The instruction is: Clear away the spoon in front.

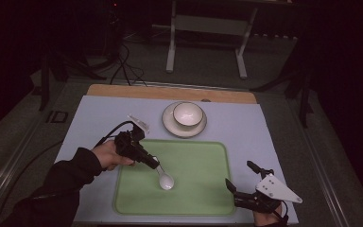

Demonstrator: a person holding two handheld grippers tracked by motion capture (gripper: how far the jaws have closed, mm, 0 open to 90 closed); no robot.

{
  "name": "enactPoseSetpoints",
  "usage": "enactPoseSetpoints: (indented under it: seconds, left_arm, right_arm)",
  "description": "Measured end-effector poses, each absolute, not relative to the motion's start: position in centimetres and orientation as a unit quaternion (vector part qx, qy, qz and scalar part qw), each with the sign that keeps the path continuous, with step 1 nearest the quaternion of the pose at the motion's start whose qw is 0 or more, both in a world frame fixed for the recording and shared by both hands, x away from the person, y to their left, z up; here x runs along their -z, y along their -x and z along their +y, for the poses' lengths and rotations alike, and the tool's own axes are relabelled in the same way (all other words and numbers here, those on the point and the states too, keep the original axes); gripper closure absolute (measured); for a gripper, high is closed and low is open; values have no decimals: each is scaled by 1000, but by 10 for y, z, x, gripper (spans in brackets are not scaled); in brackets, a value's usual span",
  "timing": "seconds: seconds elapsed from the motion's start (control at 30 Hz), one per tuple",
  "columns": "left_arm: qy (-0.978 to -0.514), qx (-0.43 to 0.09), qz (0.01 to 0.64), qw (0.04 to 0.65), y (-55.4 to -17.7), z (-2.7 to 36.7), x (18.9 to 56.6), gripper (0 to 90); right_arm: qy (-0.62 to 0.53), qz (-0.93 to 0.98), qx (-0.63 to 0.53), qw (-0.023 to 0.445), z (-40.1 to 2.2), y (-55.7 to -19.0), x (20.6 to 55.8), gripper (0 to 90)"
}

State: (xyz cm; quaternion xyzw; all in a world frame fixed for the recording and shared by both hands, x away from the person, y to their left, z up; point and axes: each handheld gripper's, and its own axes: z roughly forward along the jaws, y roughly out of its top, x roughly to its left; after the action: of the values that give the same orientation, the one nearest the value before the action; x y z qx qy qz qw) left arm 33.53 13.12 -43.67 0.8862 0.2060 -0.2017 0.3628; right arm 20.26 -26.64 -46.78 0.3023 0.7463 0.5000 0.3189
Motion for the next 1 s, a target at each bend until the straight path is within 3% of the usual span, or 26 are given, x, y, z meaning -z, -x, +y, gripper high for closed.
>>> enactPoseSetpoints:
  seconds: [0.3, 0.67, 0.8, 1.0]
  left_arm:
    - [-896, 244, 191, 319, -340, 118, 455, 846]
    - [-889, 272, 194, 312, -355, 111, 471, 843]
    - [-890, 214, 207, 346, -363, 108, 479, 772]
    - [-871, 183, 239, 389, -369, 106, 496, 706]
  right_arm:
    - [-303, 748, -499, 316, -266, -203, 469, 122]
    - [-305, 747, -498, 318, -267, -203, 469, 120]
    - [-305, 747, -498, 317, -267, -204, 469, 119]
    - [-305, 748, -498, 316, -267, -204, 469, 119]
